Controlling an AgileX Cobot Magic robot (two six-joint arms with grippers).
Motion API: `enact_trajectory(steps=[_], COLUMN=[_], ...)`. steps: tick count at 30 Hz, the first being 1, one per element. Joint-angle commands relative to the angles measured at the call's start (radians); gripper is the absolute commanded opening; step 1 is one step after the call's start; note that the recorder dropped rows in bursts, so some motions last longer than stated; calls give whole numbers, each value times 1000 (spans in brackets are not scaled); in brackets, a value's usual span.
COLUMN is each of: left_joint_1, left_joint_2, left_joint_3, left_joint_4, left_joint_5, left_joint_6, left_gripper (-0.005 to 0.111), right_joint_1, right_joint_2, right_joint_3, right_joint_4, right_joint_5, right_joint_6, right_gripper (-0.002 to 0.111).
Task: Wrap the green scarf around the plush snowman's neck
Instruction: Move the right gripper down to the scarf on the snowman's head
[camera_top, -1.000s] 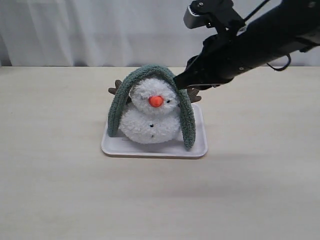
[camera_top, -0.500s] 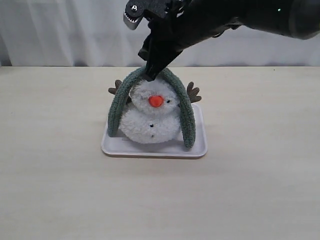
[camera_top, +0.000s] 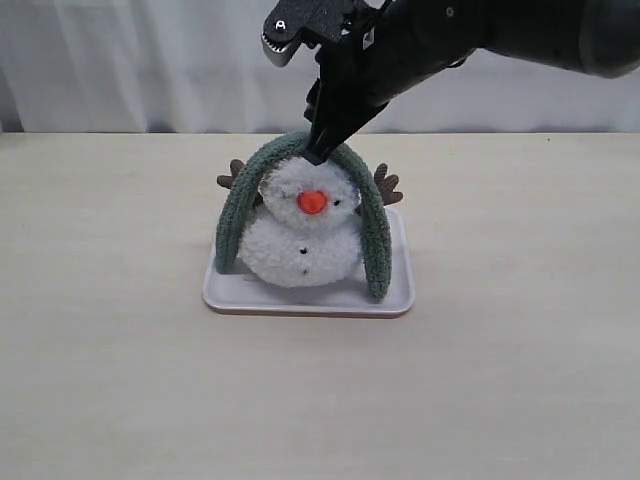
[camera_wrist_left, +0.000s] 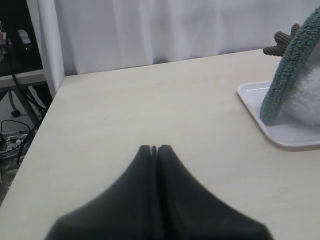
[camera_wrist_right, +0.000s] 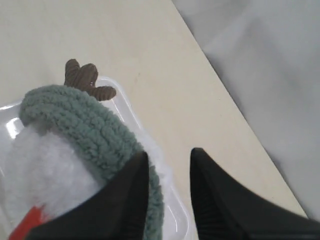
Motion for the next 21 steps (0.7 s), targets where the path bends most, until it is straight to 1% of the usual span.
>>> enact_trajectory(steps=[1, 3, 7, 10, 18, 21], left_joint_1=[3, 3, 3, 3, 3, 3], left_joint_2=[-2, -2, -2, -2, -2, -2], left_joint_3=[3, 3, 3, 3, 3, 3], left_joint_4=[-3, -3, -3, -3, -3, -3], left_joint_5=[-10, -10, -10, -10, -10, -10], left_joint_6=[-2, -2, -2, -2, -2, -2], left_gripper=[0, 0, 0, 0, 0, 0], right_joint_1=[0, 3, 3, 3, 1, 1], right_joint_2=[-29, -18, 25, 60, 98, 100], right_joint_3=[-3, 0, 0, 0, 0, -2], right_joint_4=[89, 97, 97, 59, 49, -27], right_joint_5=[105, 132, 111, 28, -30, -84], right_joint_6=[-93, -156, -148, -50, -35, 56], right_gripper=[29, 29, 29, 29, 29, 29])
